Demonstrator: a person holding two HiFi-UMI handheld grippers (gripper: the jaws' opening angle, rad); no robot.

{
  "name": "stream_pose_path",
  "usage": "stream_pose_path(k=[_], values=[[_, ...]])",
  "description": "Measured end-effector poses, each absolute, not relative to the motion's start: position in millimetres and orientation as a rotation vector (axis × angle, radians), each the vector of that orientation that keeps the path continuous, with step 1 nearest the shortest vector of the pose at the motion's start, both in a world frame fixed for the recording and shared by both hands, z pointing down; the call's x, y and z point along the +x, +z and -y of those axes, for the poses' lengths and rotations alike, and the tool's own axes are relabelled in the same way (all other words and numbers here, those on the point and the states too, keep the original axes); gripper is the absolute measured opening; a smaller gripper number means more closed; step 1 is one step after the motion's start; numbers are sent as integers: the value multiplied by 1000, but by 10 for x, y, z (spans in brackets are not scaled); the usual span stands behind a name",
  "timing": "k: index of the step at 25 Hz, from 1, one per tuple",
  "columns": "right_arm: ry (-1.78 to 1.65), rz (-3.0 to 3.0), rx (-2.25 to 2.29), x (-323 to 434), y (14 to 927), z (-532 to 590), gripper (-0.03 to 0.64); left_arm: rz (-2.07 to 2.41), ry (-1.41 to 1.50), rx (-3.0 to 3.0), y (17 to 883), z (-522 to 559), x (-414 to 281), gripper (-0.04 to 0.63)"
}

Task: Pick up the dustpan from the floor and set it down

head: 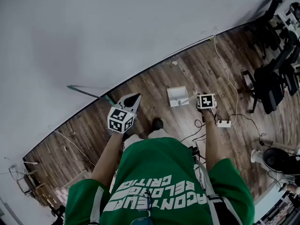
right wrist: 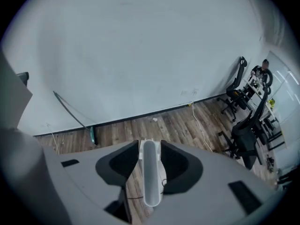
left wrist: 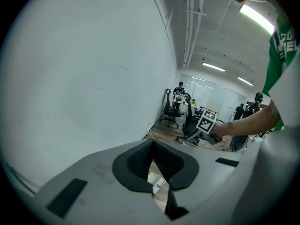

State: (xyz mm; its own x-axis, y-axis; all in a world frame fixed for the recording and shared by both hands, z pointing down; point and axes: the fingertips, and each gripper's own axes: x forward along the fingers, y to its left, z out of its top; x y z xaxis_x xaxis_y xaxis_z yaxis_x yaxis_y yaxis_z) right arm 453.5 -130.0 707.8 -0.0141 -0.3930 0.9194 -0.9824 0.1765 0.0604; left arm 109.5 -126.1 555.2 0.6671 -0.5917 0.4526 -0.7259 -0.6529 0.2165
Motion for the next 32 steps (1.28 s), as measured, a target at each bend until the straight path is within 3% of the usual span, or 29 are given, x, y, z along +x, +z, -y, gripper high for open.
stream_pose_path(k=[5,9,13,32], values=[[741,1727,1493,4436,6610,1147,133,979,484,2527,5571,1232,1242,3],[631,1789,1582,4383,6231,987,50,919,484,2556,5551,1196,1398,3],[576,1866,1656,4334,5934,779,12,860,479,2584,5525,1133,1590,3],[551,1941,1760,4482,5721,20,8,688,521,2649,5538,898,2211,3]])
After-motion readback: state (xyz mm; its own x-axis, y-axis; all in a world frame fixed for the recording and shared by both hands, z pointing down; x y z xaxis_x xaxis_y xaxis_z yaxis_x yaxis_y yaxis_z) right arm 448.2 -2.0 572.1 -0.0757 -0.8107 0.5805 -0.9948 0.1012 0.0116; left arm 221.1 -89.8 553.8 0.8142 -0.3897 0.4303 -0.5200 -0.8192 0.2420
